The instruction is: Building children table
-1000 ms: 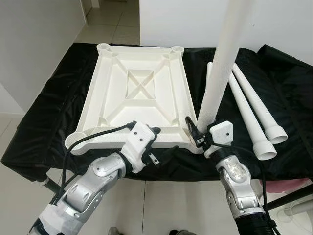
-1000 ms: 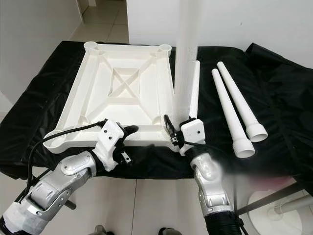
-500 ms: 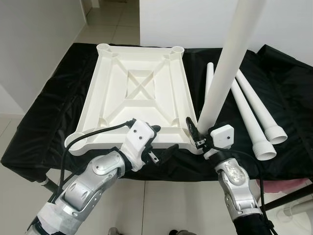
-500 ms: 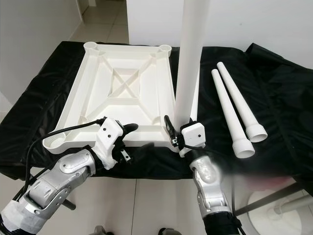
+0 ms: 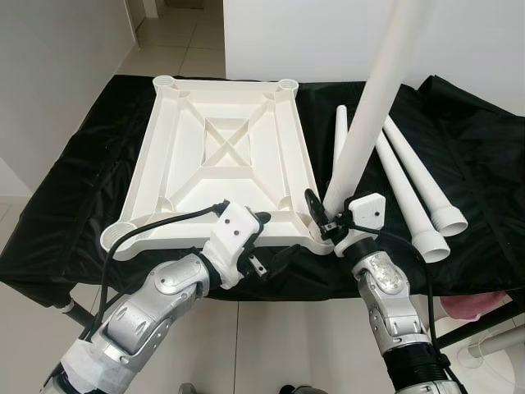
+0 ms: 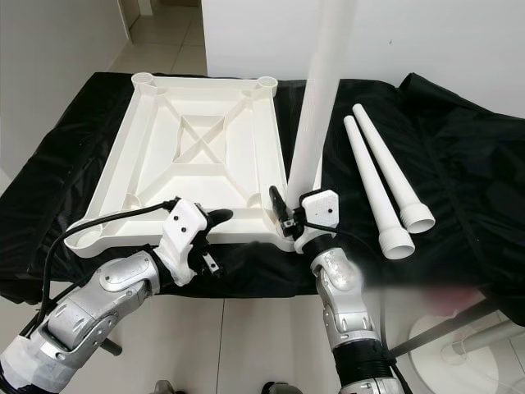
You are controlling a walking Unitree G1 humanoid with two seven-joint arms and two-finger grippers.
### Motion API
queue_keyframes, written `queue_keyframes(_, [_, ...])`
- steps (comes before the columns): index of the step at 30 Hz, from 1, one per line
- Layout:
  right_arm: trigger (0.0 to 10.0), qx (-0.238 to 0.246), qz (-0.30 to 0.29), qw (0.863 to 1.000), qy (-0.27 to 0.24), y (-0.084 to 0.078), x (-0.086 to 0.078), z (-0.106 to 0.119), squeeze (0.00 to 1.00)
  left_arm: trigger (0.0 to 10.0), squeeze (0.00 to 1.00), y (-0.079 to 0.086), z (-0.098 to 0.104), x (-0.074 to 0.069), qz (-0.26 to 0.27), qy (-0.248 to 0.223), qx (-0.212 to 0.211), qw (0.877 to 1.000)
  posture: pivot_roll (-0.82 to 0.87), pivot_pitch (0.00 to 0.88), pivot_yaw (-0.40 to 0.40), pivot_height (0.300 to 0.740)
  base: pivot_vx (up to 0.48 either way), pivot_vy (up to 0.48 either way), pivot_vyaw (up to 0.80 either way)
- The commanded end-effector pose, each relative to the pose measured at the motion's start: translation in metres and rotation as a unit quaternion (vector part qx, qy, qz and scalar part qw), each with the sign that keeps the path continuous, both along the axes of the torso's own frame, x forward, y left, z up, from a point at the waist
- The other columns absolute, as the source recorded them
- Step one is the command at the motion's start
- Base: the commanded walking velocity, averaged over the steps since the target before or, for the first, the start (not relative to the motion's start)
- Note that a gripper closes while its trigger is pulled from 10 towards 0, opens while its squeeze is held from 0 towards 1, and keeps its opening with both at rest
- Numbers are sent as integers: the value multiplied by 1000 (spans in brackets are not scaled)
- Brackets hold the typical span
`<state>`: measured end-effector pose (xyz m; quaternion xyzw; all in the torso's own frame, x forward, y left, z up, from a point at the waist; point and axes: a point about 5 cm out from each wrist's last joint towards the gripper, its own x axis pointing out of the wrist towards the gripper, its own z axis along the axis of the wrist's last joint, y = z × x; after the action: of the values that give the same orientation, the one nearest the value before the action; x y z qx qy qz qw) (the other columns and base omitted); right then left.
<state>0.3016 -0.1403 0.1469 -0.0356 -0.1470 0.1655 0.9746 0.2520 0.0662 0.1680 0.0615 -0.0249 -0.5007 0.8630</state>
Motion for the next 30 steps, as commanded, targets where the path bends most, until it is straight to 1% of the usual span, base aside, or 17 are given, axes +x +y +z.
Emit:
queue_keyframes(1, [10000,-1,-14,998,67,-8,-4,-28,0,10000,0,-6,-1,-11,-91,8,12,996,22,130,-7,740,0,0,0])
queue_keyframes(3, [10000,-5,-11,998,61,-8,-6,-28,0,10000,0,-6,-1,-11,-91,8,12,996,22,131,-6,740,0,0,0])
queue_keyframes(4, [10000,-6,-4,999,43,-7,-9,-26,0,10000,0,-6,-1,-11,-90,9,11,996,21,133,-8,740,0,0,0])
queue_keyframes(5, [10000,-6,-4,999,43,-7,-9,-26,0,10000,0,-6,-1,-11,-90,9,11,996,21,133,-8,740,0,0,0])
queue_keyframes(10, [10000,16,-18,998,63,-9,-12,-32,0,10000,0,-6,-1,-12,-91,11,11,996,19,135,-8,740,0,0,0])
queue_keyframes(11, [10000,35,-27,996,75,-10,-11,-34,0,10000,0,-6,-1,-12,-91,11,11,996,19,135,-6,740,0,0,0])
queue_keyframes(12, [10000,35,-27,996,75,-10,-11,-34,0,10000,0,-6,-1,-12,-91,11,11,996,19,135,-6,740,0,0,0])
queue_keyframes(14, [10000,54,-38,994,92,-12,-11,-37,0,10000,0,-6,-1,-12,-90,12,11,996,20,134,-7,740,0,0,0])
queue_keyframes(16, [10000,52,-39,993,94,-12,-11,-39,0,10000,0,-6,-1,-12,-90,12,12,996,19,134,-5,740,0,0,0])
queue_keyframes(21, [10000,70,-52,990,107,-13,-10,-41,0,10000,0,-6,-1,-12,-91,12,12,996,18,131,-4,740,0,0,0])
queue_keyframes(24, [10000,69,-47,991,108,-12,-10,-42,0,10000,0,-6,-1,-12,-92,12,12,996,18,129,-5,740,0,0,0])
queue_keyframes(30, [10000,44,-46,993,102,-9,-11,-41,0,10000,0,-7,-1,-12,-94,13,13,995,18,123,-7,740,0,0,0])
